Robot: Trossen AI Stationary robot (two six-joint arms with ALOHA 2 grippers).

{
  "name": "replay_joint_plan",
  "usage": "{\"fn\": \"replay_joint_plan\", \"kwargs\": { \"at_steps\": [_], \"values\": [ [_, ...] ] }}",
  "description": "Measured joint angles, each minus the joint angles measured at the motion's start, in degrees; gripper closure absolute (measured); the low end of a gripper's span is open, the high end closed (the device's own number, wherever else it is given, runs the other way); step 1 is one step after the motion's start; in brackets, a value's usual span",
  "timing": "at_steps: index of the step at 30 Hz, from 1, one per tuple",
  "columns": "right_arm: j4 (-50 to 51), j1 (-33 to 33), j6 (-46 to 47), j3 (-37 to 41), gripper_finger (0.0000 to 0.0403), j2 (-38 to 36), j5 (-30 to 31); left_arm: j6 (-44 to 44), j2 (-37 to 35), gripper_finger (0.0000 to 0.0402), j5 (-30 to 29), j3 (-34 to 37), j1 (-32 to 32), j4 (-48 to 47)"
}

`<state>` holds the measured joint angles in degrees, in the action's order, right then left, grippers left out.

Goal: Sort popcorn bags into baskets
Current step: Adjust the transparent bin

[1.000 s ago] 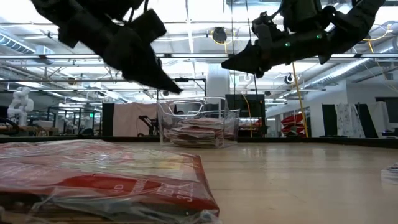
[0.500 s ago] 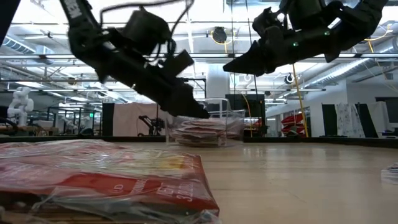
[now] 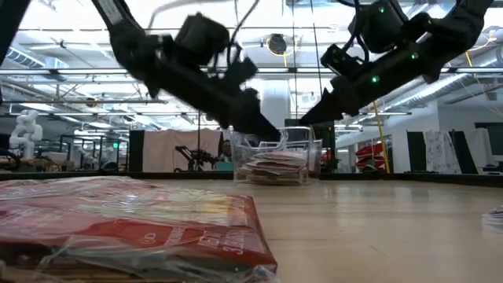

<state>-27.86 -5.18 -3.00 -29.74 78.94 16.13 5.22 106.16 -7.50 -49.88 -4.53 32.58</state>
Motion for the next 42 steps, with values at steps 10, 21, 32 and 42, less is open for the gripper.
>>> {"fn": "replay_joint_plan", "kwargs": {
  "at_steps": [10, 21, 32, 42],
  "values": [
    [-8.88, -2.67, 7.72, 5.72, 0.0403, 2.05, 1.57, 7.17, -20.05, 0.0312, -20.52, -0.2, -1.9, -21.29],
    [-4.91, -5.2, 11.89, 5.77, 0.0403, 2.12, 4.54, -4.19, -13.76, 0.0312, -0.32, -0.07, -20.78, -29.02],
    [-3.94, -13.78, 9.83, 5.77, 0.0403, 3.99, 5.63, -4.22, -7.81, 0.0312, 7.82, -0.1, -15.82, -21.09],
    [-11.63, -17.48, 7.72, 5.64, 0.0403, 10.09, -3.57, -3.78, -7.86, 0.0312, 2.7, -0.05, -8.52, -21.7]
  ]
}}
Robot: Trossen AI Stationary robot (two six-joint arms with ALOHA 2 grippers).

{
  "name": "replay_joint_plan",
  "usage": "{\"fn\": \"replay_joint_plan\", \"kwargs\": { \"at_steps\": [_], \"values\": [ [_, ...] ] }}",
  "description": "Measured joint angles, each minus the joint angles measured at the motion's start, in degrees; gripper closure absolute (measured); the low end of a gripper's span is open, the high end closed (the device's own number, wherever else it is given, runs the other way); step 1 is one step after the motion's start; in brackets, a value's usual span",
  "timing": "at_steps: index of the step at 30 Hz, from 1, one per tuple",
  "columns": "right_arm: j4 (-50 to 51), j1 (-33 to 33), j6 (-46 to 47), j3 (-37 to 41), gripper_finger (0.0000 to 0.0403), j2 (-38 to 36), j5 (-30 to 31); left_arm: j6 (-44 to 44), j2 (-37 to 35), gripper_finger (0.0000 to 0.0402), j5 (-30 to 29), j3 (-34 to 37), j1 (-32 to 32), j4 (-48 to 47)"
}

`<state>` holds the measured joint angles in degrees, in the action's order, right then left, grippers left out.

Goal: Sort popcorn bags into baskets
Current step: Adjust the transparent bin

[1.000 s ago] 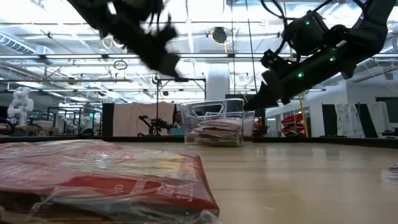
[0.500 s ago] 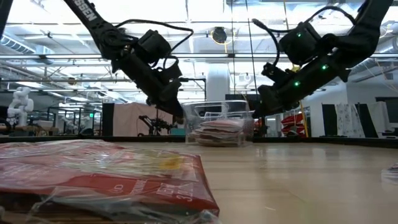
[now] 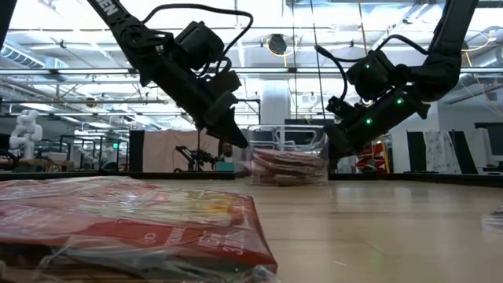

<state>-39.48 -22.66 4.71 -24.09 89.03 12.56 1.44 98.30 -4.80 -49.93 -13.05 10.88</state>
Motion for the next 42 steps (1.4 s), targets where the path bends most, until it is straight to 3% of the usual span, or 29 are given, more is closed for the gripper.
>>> {"fn": "replay_joint_plan", "kwargs": {
  "at_steps": [5, 8, 11, 16, 22, 27, 32, 42],
  "values": [
    [-0.49, 0.22, 2.46, -0.19, 0.0403, 0.04, -0.97, -0.02, 0.0, 0.0312, -8.18, 0.0, -0.36, -3.73],
    [-0.5, 0.27, 2.91, -0.31, 0.0403, -0.03, -0.83, -0.1, 0.0, 0.0312, -9.31, -0.02, -1.42, -4.8],
    [4.49, 0.29, 5.12, -0.29, 0.0403, -2.31, 0.59, -0.26, -0.29, 0.0312, -11.42, -0.07, -1.78, -7.76],
    [15.66, 2.45, 7.8, -0.29, 0.0403, -9.33, -0.51, -2.72, -3.32, 0.0312, -20.15, -0.09, -1.5, -17.26],
    [18.05, 9.71, 10.92, -0.28, 0.0403, -13.38, -6.84, -6.05, -9.02, 0.0312, -20.59, -0.08, 2.03, -23.48],
    [11.42, 13.73, 10.91, -0.29, 0.0403, -10.62, -4.41, -7.38, -10.78, 0.0312, -20.41, -0.11, 7.48, -21.87],
    [4.41, 12.89, 8.55, -1.33, 0.0403, -5.93, 0.62, -11.37, -10.71, 0.0312, -20.8, -0.09, 11.15, -20.86],
    [1.64, 10.52, 5.48, -6.89, 0.0403, 2.17, -0.34, -16.79, -10.69, 0.0312, -24.53, -0.09, 15.11, -21.11]
  ]
}}
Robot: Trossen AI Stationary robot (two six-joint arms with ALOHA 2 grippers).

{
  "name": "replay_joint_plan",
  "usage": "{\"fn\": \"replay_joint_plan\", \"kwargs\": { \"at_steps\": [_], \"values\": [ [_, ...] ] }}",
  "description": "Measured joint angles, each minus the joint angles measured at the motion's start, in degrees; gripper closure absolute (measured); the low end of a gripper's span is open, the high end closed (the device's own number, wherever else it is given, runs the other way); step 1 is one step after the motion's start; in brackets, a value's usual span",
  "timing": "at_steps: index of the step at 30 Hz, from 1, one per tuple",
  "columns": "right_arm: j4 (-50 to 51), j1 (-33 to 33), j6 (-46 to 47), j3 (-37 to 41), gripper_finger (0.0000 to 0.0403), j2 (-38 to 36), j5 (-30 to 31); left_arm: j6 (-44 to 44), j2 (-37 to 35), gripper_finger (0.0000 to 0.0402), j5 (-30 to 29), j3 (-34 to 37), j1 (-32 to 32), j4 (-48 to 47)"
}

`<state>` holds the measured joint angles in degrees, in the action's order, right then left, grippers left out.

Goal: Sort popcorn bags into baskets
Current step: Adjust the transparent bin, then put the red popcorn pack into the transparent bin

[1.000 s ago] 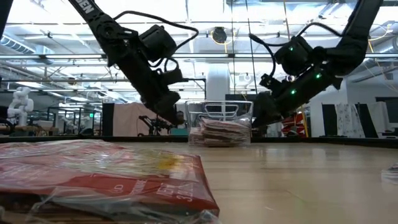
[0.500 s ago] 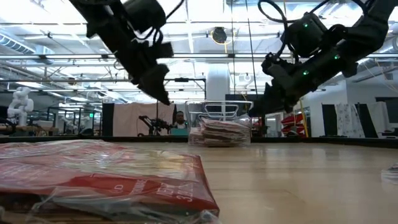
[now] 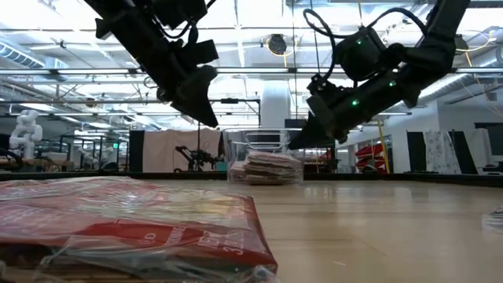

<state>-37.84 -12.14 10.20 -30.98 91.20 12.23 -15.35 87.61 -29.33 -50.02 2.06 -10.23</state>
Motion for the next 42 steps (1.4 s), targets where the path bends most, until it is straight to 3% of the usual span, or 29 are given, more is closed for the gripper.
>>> {"fn": "replay_joint_plan", "kwargs": {
  "at_steps": [6, 12, 19, 24, 27, 31, 37, 42],
  "values": [
    [1.07, 3.91, 1.06, -0.06, 0.0403, -2.42, 1.47, -2.72, 0.0, 0.0312, -0.31, 0.0, 4.23, -1.52],
    [4.45, 11.88, 4.38, 0.38, 0.0403, -4.63, -4.76, -3.25, 0.52, 0.0312, -0.54, 0.02, 10.69, 2.11],
    [8.21, 26.37, 12.53, 0.26, 0.0403, -5.97, -2.2, -5.39, 3.09, 0.0312, -0.73, 0.08, 18.32, 11.38],
    [24.12, 39.92, 19.4, -4.98, 0.0393, -8.98, 1.47, -5.98, 6.89, 0.0312, -0.97, 0.04, 22.33, 20.33],
    [40.31, 47.64, 23.35, -10.73, 0.0373, -10.08, 2.86, -5.64, 9.57, 0.0312, -1.59, 0.05, 23.57, 25.57],
    [54.59, 55.9, 29.05, -17.92, 0.0329, -9.97, 2.98, -4.9, 12.48, 0.0312, -4.44, -0.15, 24.42, 31.98],
    [59.83, 64.99, 38.85, -20.49, 0.0248, -8.89, 3.14, -5.1, 14.46, 0.0312, -6.84, -0.24, 26.26, 38.34],
    [59.84, 68.95, 45.34, -19.63, 0.0209, -6.12, 3.04, -3.86, 15.99, 0.0312, -7.06, -2.24, 28.08, 38.65]
  ]
}}
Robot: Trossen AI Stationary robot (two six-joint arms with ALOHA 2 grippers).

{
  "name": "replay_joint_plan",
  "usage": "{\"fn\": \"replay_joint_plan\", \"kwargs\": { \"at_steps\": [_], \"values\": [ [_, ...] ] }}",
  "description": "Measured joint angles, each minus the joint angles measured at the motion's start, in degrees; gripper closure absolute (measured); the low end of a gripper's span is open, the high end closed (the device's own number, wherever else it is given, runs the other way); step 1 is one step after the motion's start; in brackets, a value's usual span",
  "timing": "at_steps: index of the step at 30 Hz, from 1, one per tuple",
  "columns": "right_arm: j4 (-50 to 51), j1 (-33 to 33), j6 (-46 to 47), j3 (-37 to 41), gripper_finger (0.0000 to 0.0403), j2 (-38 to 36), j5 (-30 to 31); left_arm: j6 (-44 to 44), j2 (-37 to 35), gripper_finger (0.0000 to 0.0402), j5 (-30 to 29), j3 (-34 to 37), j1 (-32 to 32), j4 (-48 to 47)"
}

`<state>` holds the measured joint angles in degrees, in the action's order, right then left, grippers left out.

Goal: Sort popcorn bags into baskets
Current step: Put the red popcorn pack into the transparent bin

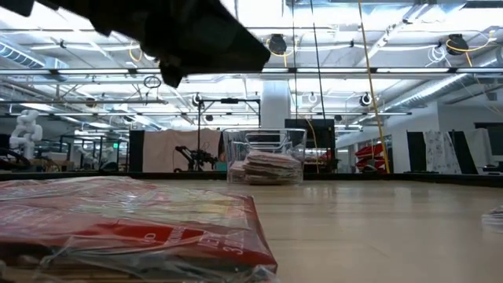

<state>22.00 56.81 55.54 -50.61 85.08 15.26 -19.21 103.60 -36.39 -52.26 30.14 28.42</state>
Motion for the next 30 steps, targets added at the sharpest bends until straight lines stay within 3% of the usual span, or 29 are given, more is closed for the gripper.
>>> {"fn": "replay_joint_plan", "kwargs": {
  "at_steps": [7, 12, 16, 23, 30],
  "values": [
    [-1.17, 0.95, -10.77, -0.01, 0.0191, 6.18, 0.08, 1.3, -0.05, 0.0312, -0.18, -0.88, 0.8, 0.86],
    [-0.73, 0.16, -21.52, -0.03, 0.0201, 10.04, 4.41, 2.85, -0.05, 0.0312, -0.24, -0.88, 0.12, 0.07],
    [-1.48, -1.64, -28.36, -0.26, 0.0244, 12.32, 6.77, 5.7, -0.05, 0.0312, -0.27, -0.88, -1.24, 0.16],
    [-3.62, -6.05, -36.05, 0.0, 0.0385, 12.77, 10.62, 9.47, -0.05, 0.0312, 0.75, -0.88, -3.97, 0.12],
    [-4.35, -10.59, -39.05, 0.11, 0.0401, 9.71, 11.8, 14.03, -0.05, 0.0306, 4.95, -0.88, -5.55, 0.11]
  ]
}}
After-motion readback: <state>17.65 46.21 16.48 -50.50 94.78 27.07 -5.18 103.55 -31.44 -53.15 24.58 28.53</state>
